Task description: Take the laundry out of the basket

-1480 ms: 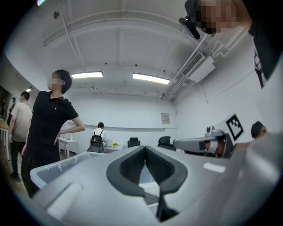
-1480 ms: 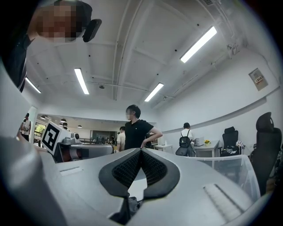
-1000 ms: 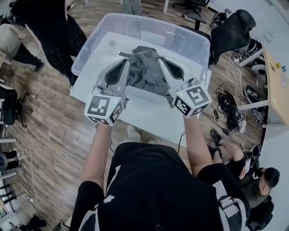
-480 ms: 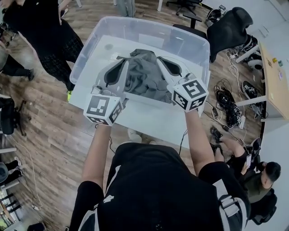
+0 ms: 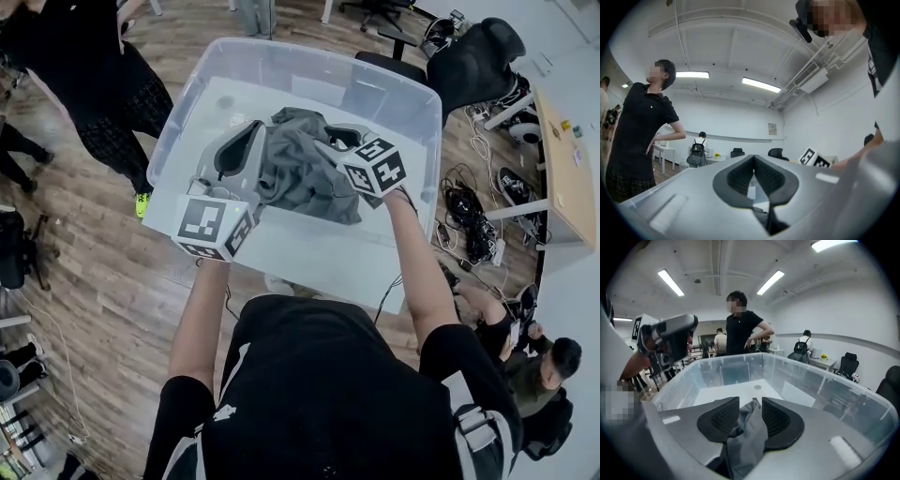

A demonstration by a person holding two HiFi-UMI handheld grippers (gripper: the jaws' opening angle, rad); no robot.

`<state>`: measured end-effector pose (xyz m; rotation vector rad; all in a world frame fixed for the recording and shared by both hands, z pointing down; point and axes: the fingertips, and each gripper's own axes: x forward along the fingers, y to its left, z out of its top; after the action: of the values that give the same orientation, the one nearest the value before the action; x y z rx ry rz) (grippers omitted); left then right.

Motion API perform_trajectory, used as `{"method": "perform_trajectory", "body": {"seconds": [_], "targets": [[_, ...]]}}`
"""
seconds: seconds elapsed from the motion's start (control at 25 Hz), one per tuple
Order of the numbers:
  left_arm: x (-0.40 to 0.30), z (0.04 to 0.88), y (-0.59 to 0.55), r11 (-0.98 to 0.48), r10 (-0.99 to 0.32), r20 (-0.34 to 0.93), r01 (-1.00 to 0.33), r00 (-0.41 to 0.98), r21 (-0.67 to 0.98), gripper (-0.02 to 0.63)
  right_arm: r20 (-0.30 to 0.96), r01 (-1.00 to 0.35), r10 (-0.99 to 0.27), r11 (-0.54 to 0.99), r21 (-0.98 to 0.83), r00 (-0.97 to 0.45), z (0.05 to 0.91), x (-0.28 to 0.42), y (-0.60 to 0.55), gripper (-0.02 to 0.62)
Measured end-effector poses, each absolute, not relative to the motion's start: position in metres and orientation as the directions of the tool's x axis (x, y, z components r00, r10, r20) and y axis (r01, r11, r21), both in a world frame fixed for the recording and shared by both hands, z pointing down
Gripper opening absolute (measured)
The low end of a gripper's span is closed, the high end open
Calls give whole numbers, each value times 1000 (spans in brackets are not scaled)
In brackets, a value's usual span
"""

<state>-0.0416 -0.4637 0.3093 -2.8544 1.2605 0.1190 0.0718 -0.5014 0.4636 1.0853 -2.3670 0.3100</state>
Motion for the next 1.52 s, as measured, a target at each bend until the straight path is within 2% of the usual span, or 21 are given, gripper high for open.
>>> {"method": "perform_trajectory", "body": {"seconds": [0.08, 0.28, 0.56, 1.0, 1.52], "targets": [[-43, 310, -470, -677, -735, -79, -736, 674, 18, 8, 599, -746, -596, 666, -2, -534, 485, 70, -508, 198], [-46, 312, -485, -682, -730, -81, -731, 678, 26, 8, 708, -725, -500, 688, -25, -499, 536, 64, -520, 476], [-50, 317, -497, -683, -730, -69, -730, 680, 37, 8, 839, -705, -318, 702, -105, -441, 613, 59, -520, 597], [-63, 326, -510, -671, -742, -53, -740, 669, 45, 8, 947, -749, -176, 657, -91, -269, 700, 73, -528, 598], [-65, 339, -521, -661, -750, -19, -749, 661, 55, 8, 978, -773, -144, 634, -26, -152, 751, 85, -534, 598]]}}
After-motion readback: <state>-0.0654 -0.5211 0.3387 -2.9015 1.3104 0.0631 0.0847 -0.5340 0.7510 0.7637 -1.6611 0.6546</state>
